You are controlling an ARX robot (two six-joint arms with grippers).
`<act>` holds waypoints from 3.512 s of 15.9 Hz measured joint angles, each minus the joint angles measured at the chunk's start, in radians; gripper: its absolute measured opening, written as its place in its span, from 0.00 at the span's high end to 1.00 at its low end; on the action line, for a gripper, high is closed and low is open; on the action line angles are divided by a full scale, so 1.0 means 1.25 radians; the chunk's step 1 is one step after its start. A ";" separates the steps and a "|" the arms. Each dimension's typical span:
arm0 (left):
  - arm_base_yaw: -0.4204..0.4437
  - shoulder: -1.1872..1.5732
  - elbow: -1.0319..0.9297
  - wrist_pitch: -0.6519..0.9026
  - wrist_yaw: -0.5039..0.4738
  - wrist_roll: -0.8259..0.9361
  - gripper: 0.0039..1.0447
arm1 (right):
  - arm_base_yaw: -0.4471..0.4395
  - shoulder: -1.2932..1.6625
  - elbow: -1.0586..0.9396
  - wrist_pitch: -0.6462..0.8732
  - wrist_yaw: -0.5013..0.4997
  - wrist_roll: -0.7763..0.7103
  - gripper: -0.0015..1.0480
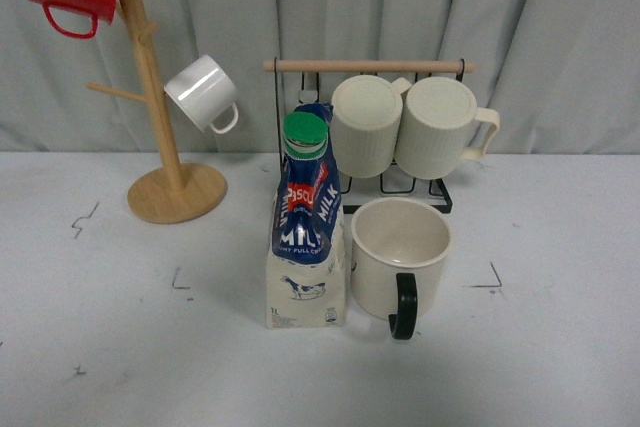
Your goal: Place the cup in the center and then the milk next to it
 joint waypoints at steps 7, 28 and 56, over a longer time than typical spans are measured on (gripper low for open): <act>0.395 -0.551 -0.536 0.185 0.211 0.245 0.87 | 0.000 0.000 0.000 0.000 0.000 0.000 0.06; 0.451 -0.952 -0.825 0.075 0.281 0.249 0.99 | 0.000 0.000 0.000 0.000 0.000 0.000 0.06; 0.451 -1.150 -0.824 -0.130 0.281 0.250 0.06 | 0.000 0.000 0.000 0.000 0.000 0.000 0.06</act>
